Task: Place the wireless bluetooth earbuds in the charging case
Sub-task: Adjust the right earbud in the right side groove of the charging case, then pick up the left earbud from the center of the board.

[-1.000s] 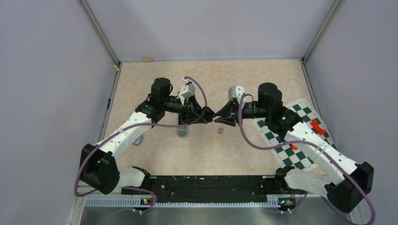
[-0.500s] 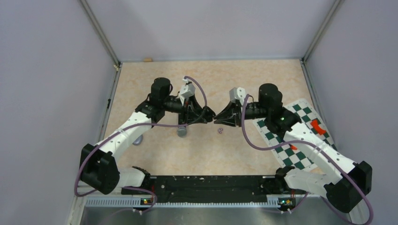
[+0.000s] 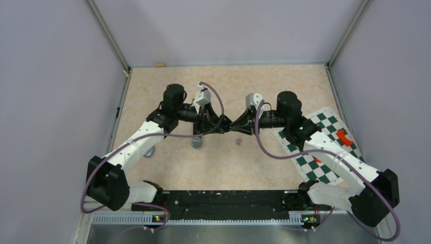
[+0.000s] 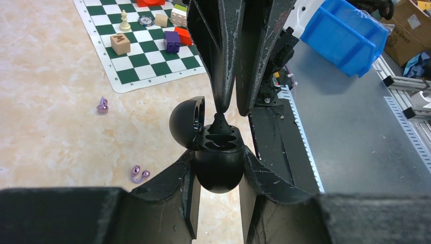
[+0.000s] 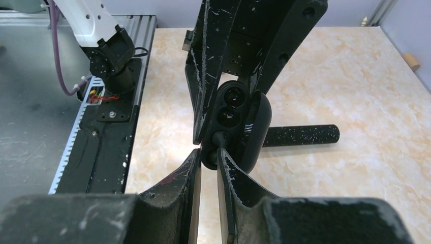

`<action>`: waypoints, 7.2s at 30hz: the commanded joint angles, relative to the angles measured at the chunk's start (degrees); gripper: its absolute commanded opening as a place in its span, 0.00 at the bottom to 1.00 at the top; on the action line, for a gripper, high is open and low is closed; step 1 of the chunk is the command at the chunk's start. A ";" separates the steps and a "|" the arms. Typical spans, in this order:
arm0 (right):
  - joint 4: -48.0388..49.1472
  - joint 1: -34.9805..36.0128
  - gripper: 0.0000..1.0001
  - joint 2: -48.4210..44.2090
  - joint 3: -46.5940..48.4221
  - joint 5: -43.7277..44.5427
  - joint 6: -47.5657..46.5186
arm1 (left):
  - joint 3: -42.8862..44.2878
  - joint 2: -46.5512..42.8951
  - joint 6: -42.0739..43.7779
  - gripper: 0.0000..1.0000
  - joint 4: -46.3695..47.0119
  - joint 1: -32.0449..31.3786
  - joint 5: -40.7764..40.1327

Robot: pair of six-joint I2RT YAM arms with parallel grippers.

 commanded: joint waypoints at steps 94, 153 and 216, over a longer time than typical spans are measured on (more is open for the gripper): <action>3.22 1.24 0.78 -0.15 1.61 19.97 -2.00 | 2.42 -0.74 -0.70 0.01 2.64 -0.23 1.82; -10.76 -8.37 0.29 50.23 29.93 24.44 8.44 | 4.17 0.30 2.07 0.02 -2.46 -0.06 6.13; -17.39 -5.73 0.20 58.12 31.00 11.53 6.62 | 3.91 -0.50 4.61 0.02 -4.20 -0.05 5.34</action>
